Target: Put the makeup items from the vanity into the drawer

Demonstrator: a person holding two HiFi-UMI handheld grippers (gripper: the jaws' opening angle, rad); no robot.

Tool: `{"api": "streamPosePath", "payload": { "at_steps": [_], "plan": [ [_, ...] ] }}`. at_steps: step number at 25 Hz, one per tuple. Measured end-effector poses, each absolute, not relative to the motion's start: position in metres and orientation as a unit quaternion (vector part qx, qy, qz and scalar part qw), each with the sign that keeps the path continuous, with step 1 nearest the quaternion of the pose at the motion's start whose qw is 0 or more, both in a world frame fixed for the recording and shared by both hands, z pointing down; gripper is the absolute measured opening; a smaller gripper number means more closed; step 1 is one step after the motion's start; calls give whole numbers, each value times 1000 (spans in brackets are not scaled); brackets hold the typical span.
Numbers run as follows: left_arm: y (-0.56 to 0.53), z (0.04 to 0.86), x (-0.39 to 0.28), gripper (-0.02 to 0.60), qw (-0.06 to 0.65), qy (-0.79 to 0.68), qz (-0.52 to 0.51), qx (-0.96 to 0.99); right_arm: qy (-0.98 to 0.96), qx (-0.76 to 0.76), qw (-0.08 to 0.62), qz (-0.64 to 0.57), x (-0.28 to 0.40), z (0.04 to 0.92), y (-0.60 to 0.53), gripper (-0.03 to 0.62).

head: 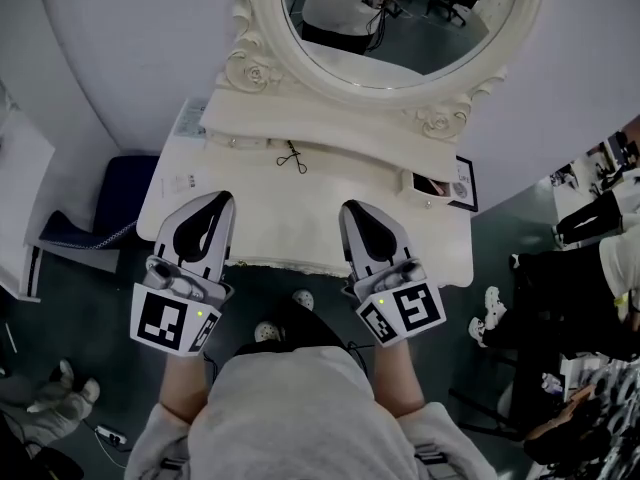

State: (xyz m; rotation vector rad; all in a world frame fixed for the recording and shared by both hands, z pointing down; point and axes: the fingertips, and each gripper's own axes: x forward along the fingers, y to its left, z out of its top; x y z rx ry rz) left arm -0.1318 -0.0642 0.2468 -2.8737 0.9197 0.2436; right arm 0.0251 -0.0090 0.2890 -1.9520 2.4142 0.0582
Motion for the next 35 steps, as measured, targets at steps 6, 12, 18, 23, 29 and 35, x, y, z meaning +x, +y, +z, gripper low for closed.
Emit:
{"api": "streamPosePath", "payload": {
  "at_steps": [6,12,18,23,29,35],
  "plan": [
    [-90,249,-114,14,52,300,80,-949,778,-628,12,5,42,299,-35,26],
    [-124,244,-100,14,58,310,83,-945,788,-615,6,-24,58,308,-80,26],
    [-152,250,-93,14,54,330,76,-939,798,-599,-34,-60,68,333,-128,26],
    [-170,261,-89,14,47,348,66,-934,807,-574,-92,-102,70,372,-158,26],
    [-185,272,-88,14,33,371,54,-926,807,-553,-135,-155,74,417,-178,26],
    [-193,284,-88,14,25,389,41,-920,799,-536,-181,-201,78,463,-194,28]
  ]
}}
